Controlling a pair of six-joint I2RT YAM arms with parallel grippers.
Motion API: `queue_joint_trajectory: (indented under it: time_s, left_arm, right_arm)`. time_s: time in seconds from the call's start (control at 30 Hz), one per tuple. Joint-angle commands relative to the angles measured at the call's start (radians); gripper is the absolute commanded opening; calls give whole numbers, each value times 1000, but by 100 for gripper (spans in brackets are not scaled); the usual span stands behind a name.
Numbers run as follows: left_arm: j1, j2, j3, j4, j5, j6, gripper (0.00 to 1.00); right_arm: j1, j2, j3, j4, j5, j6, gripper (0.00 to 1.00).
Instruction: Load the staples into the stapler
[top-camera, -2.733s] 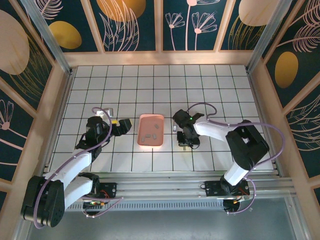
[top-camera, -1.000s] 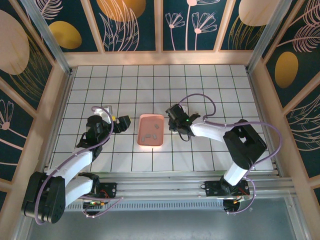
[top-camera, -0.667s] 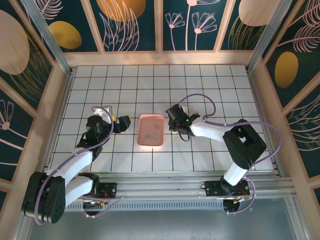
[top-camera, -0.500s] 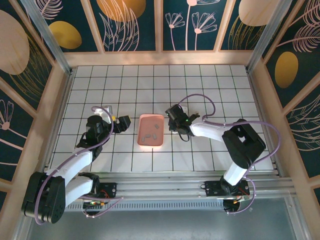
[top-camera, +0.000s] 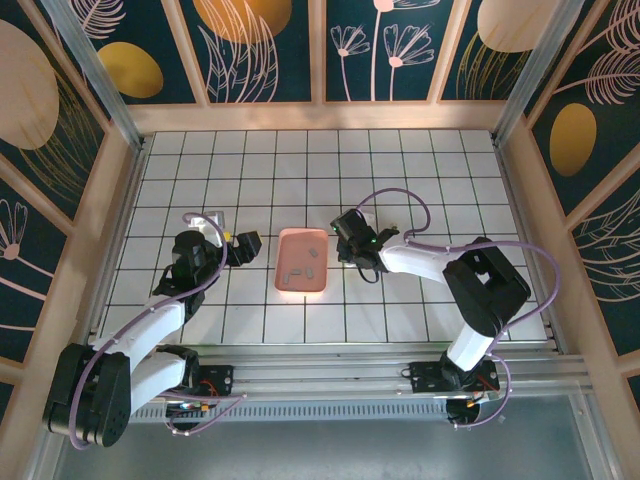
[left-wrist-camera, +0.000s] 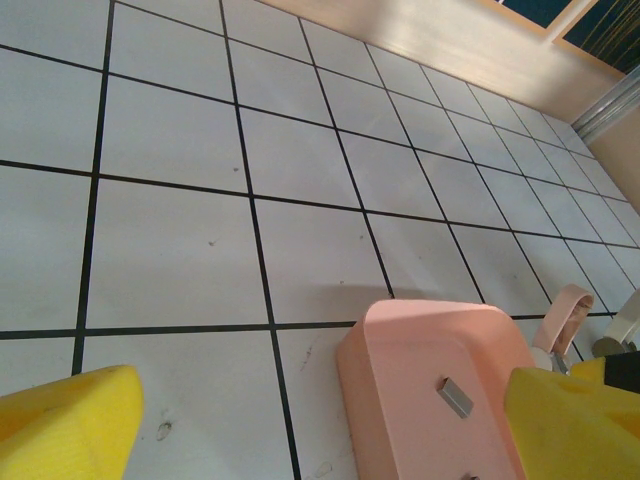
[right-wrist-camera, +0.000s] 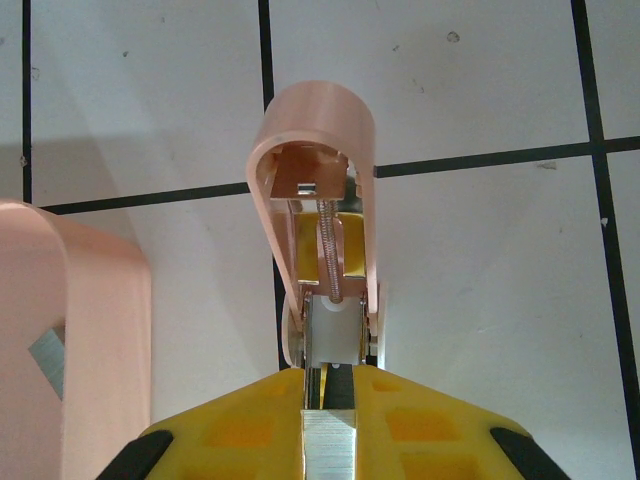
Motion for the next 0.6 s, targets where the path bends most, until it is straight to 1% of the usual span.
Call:
queue_joint_trajectory:
  time_s: [0.0, 0.23, 0.43, 0.57]
  left_arm:
    - [5, -5, 21, 9, -7, 25, 93]
    - [5, -8, 21, 4, -9, 25, 93]
    - [5, -11, 22, 1, -8, 27, 93]
    - [6, -15, 22, -3, -10, 28, 93]
  right_arm:
    - [-2, 19, 9, -4, 19, 1, 17]
    - [-1, 28, 17, -4, 19, -3, 21]
    - [-2, 31, 25, -4, 20, -3, 27]
    - [-2, 17, 33, -5, 20, -8, 29]
